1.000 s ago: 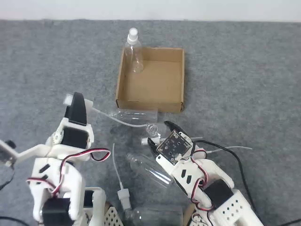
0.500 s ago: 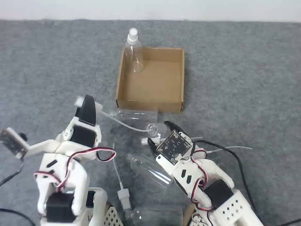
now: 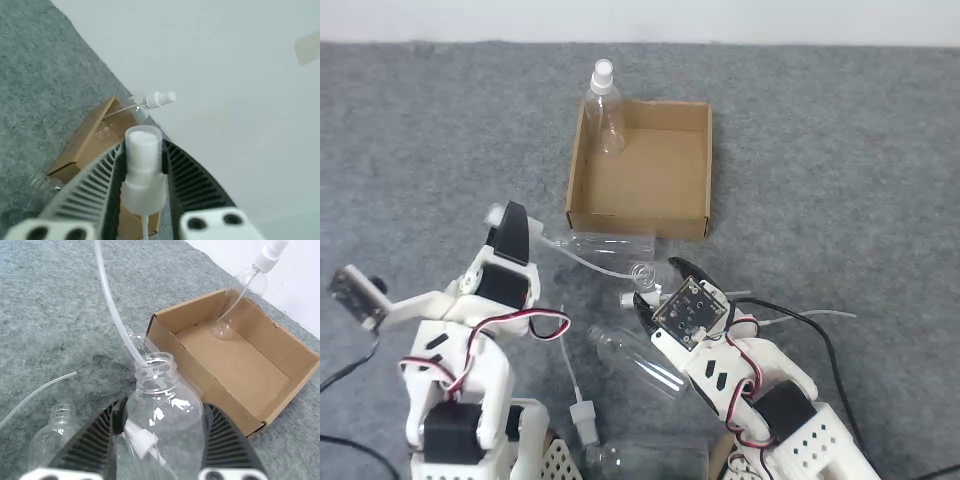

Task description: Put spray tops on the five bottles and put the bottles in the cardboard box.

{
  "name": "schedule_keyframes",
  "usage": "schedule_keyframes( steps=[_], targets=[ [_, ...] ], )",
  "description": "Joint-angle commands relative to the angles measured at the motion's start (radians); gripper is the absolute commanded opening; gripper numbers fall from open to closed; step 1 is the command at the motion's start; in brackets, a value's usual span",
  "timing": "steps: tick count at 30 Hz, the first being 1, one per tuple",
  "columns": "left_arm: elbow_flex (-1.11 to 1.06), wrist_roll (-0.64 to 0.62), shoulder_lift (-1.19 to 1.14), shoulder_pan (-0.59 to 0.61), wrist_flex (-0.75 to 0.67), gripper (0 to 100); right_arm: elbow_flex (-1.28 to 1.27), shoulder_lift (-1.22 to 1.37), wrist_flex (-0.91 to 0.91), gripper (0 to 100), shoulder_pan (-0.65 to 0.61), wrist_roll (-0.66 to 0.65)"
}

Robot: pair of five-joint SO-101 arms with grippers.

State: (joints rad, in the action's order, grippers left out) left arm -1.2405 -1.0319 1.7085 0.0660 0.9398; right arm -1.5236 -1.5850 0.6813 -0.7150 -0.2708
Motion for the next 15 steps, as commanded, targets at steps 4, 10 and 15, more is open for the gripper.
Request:
schedule_keyframes(
  steps=[4, 10, 15],
  targets=[
    [-0.039, 0.003, 0.005, -0.003, -0.101, 1, 0.008, -0.021, -0.024, 1.5, -0.010, -0.012],
    [-0.071, 0.005, 0.005, -0.037, -0.146, 1, 0.008, -0.021, -0.025, 1.6, -0.010, -0.012],
    [-0.079, 0.009, 0.000, -0.101, -0.144, 1, 0.008, -0.021, -0.025, 1.6, -0.010, -0.011]
  ],
)
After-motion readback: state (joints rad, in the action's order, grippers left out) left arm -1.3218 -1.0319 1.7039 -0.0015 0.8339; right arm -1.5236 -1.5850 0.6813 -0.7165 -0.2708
